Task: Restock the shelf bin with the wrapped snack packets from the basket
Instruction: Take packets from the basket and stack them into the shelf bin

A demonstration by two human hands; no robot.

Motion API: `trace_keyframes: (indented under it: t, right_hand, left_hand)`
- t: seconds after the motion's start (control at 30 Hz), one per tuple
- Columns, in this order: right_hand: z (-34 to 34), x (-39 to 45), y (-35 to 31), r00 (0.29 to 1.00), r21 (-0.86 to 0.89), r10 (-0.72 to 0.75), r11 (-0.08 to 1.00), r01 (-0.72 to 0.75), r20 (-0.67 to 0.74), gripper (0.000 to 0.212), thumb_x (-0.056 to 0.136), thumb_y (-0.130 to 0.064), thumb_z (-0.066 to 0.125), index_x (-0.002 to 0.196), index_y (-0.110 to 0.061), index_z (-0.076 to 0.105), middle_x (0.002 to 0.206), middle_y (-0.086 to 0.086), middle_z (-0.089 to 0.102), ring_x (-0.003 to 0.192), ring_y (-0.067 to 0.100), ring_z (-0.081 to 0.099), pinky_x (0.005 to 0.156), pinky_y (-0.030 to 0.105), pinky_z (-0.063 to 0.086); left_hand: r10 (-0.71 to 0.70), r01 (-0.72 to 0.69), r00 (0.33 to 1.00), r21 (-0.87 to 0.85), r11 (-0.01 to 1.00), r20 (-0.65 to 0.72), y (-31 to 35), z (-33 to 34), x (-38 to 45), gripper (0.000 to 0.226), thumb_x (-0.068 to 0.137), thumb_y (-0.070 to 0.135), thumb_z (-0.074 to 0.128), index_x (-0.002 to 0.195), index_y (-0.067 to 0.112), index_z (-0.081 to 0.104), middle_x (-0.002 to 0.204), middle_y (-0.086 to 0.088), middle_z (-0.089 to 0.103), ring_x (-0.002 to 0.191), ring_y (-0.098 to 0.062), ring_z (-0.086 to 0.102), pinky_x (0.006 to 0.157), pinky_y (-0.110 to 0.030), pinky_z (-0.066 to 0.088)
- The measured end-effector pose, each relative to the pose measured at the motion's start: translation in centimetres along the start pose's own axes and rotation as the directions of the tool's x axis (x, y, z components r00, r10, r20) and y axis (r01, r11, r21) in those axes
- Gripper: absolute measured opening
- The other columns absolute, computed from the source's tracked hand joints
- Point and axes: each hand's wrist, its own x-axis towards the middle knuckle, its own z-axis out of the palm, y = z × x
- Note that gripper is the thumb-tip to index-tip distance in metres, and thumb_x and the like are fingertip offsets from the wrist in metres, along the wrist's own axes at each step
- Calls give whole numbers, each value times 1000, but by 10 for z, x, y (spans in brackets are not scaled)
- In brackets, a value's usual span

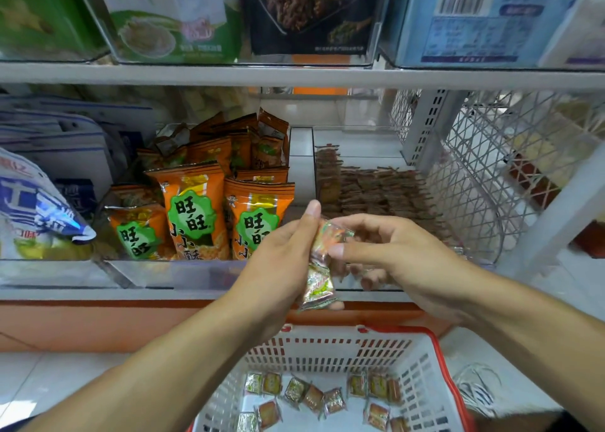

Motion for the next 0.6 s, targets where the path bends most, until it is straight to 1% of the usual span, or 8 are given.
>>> trace_keyframes:
  t: [0.03, 0.1, 0.2, 0.3, 0.37, 0.47, 0.53, 0.6]
  right_hand:
    - [1, -2, 0, 1000, -7, 16, 1000, -15, 7, 36, 77, -39, 85, 111, -34, 75, 85, -3, 68, 72, 5, 64, 61, 25, 49]
    - [4, -5, -1, 999, -54, 37, 998, -37, -6, 36, 76, -42, 85, 109, -34, 75, 84, -5, 69, 74, 5, 67, 60, 23, 49]
    - [6, -9, 1, 997, -15, 27, 999, -28, -75, 27, 81, -27, 82, 107, -29, 75, 93, -1, 76, 78, 10, 70, 62, 23, 51]
    - [2, -10, 2, 982, 71, -75, 994, 89, -174, 32, 83, -8, 79, 110, -24, 72, 99, -1, 78, 87, 16, 73, 69, 28, 57]
    - [-1, -12, 2, 926, -56, -291, 957, 286, -243, 34, 80, -4, 81, 105, -25, 72, 99, -1, 77, 89, 15, 73, 73, 27, 57]
    - [1, -16, 6, 812, -334, -556, 811, 481, -178, 33, 75, 2, 81, 89, -28, 77, 100, -3, 73, 96, 14, 71, 82, 20, 53]
    - [5, -19, 13, 832, -411, -544, 786, 462, -107, 36, 77, 3, 79, 87, -32, 80, 107, -7, 69, 104, 16, 68, 89, 21, 51]
    - [7, -22, 20, 879, -482, -475, 778, 402, -34, 42, 84, 3, 71, 91, -37, 80, 116, -12, 65, 115, 12, 63, 95, 22, 49]
  left_hand:
    - [12, -12, 1000, 8, 1000, -3, 0, 1, -1, 64, 96, 72, 44, 112, 15, 70, 110, -26, 72, 106, -57, 61, 89, -80, 42]
    - [42, -41, 999, 29, 999, -13, -1, 3, 0, 66, 95, 72, 43, 112, 15, 70, 108, -20, 74, 107, -46, 67, 96, -72, 46]
    - [10, -9, 999, 47, 999, -37, -2, 6, 0, 66, 98, 72, 36, 111, 22, 76, 110, -8, 78, 112, -28, 70, 105, -57, 48]
    - [-94, 83, 988, -85, 993, -125, -1, 5, 0, 59, 100, 66, 39, 108, 22, 76, 108, -12, 78, 102, -36, 73, 81, -57, 61]
    - [-179, 142, 975, -252, 957, -130, 4, 5, -3, 56, 101, 59, 43, 109, 13, 73, 101, -15, 79, 90, -33, 77, 63, -44, 62]
    - [-242, 191, 968, -421, 887, -72, 9, 5, -4, 57, 101, 54, 44, 113, 4, 68, 99, -22, 77, 78, -32, 77, 58, -46, 62]
    - [-254, 188, 965, -491, 851, -70, 9, 6, -3, 55, 102, 51, 45, 114, 1, 66, 103, -25, 75, 80, -33, 74, 70, -51, 63]
    - [-255, 166, 962, -531, 831, -98, 9, 6, -3, 49, 103, 45, 48, 112, 1, 68, 112, -23, 73, 78, -30, 73, 65, -43, 63]
